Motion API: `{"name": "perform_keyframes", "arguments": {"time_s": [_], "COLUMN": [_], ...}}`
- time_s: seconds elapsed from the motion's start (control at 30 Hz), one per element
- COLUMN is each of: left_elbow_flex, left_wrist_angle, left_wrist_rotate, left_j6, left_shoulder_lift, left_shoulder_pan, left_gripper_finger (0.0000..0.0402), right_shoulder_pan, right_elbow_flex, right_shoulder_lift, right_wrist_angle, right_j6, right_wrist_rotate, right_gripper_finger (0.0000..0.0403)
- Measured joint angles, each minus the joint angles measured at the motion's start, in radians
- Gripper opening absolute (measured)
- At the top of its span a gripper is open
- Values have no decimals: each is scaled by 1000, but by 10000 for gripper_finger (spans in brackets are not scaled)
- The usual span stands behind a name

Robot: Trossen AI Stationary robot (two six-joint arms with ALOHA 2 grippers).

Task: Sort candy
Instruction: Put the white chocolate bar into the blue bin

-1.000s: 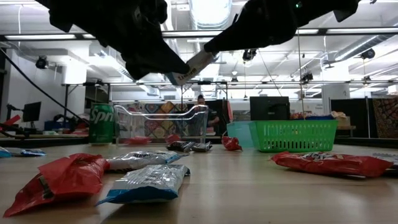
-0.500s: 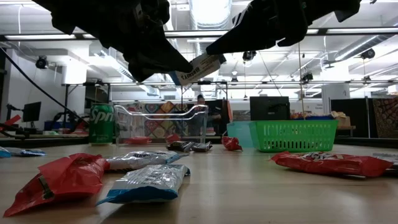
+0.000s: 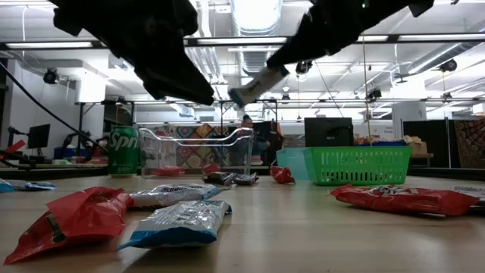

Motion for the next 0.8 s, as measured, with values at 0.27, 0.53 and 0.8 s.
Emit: {"name": "perform_keyframes", "arguments": {"time_s": [0.27,0.53,0.8], "left_elbow_flex": [0,0,0], "left_wrist_angle": [-31,-20,-41], "left_wrist_rotate": [-1,-18,-18], "left_j6": [-1,-3,-14], "left_shoulder_lift": [-42,-43,-43], "left_shoulder_pan": [0,0,0], "left_gripper_finger": [125,126,126], "right_shoulder_pan": [-275,-645,-725], "right_elbow_flex": [0,0,0], "right_shoulder_lift": [-107,-36,30], "right_wrist_angle": [-361,-380,-310], "right_j6": [140,125,129], "right_wrist_rotate": [226,-109,-100], "right_gripper_finger": [12,12,12]}}
